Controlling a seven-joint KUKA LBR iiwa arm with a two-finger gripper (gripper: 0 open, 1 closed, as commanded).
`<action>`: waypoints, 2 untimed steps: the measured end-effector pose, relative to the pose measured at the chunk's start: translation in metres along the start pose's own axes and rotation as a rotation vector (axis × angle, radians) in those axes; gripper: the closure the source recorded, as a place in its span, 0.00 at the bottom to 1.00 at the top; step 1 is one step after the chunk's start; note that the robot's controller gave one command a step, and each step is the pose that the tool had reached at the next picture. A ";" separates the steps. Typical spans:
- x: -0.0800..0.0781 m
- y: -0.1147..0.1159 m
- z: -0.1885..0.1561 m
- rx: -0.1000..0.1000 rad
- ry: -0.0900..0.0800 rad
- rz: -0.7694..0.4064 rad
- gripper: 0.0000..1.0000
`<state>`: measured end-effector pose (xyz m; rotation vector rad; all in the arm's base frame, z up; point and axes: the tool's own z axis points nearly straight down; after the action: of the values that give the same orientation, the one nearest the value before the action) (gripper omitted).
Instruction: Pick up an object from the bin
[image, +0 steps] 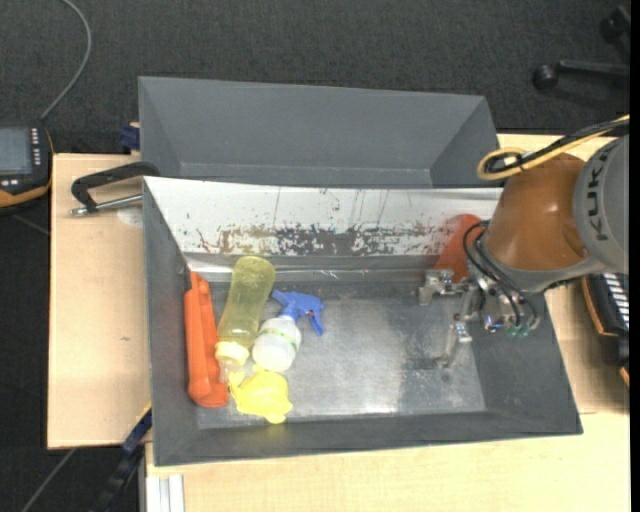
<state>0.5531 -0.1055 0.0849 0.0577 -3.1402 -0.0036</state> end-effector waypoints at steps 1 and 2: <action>-0.011 0.023 0.016 0.000 -0.002 0.067 0.00; -0.021 0.067 0.012 0.001 -0.007 -0.107 0.00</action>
Offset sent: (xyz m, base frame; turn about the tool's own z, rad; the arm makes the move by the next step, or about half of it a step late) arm 0.0196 0.0968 -0.0127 -0.1954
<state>0.5713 -0.0378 0.0726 0.2254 -3.1402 -0.0023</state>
